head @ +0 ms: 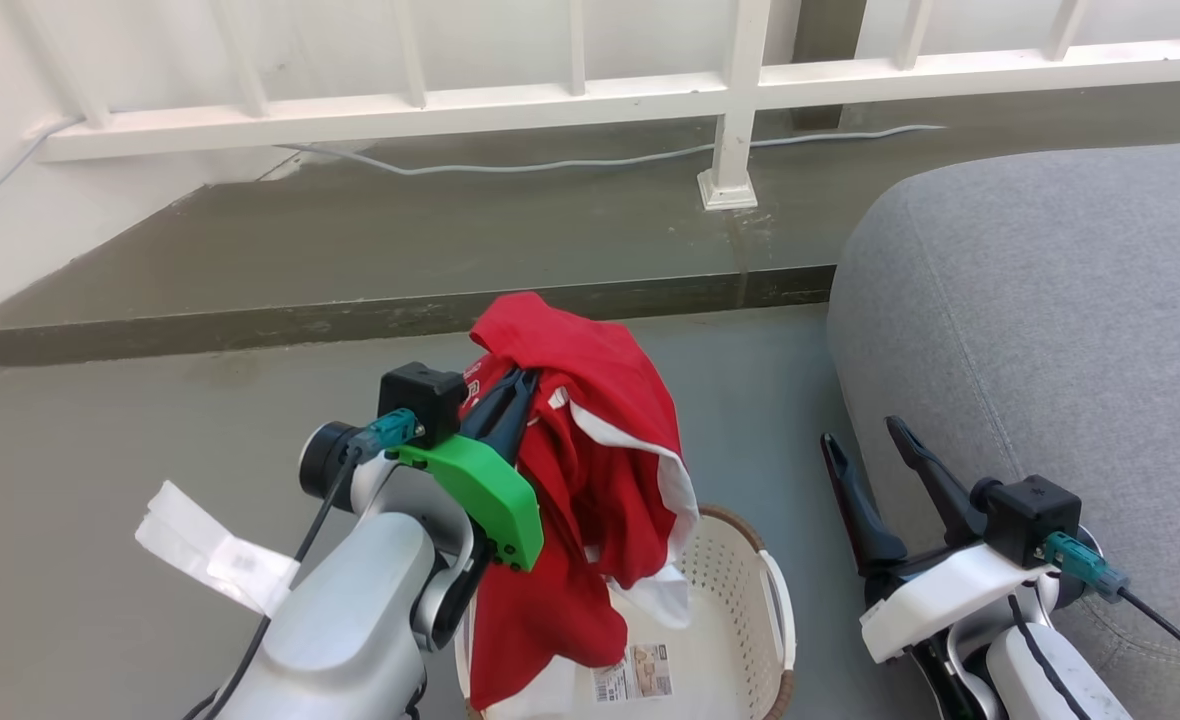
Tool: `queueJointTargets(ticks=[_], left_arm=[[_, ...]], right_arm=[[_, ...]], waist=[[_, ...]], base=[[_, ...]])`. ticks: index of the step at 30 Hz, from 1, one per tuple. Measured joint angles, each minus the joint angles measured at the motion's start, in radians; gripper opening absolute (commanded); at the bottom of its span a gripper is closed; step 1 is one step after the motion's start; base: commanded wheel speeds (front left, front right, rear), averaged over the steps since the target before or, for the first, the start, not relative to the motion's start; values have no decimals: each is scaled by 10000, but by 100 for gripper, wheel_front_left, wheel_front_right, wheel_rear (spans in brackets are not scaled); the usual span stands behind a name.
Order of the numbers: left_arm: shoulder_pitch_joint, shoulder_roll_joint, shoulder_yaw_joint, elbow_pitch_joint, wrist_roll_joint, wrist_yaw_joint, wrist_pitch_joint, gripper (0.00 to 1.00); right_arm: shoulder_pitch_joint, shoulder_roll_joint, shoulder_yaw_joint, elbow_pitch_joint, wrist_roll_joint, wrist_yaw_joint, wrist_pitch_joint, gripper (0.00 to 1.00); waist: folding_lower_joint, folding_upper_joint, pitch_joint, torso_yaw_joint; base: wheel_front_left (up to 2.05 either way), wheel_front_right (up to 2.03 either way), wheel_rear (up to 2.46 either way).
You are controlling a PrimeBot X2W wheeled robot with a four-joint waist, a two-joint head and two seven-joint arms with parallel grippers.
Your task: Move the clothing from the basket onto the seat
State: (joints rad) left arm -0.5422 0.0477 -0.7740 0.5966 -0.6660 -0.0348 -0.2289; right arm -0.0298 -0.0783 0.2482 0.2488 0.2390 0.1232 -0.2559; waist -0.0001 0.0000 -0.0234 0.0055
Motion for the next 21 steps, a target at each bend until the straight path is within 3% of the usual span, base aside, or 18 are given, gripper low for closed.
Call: queueJointTargets(ticks=[13,21], left_arm=[[355,221,-146,-867,35,186,351,0],[355,209,-407,-1524,127,272,535,0]], right_arm=[[38,8,174,-150,71,0,0,100],[35,113,1559,-234,115,0,0,100]], waist=[[0,0,-92,-178],[0,0,-76,-152]], base=[[0,0,0],[0,0,0]])
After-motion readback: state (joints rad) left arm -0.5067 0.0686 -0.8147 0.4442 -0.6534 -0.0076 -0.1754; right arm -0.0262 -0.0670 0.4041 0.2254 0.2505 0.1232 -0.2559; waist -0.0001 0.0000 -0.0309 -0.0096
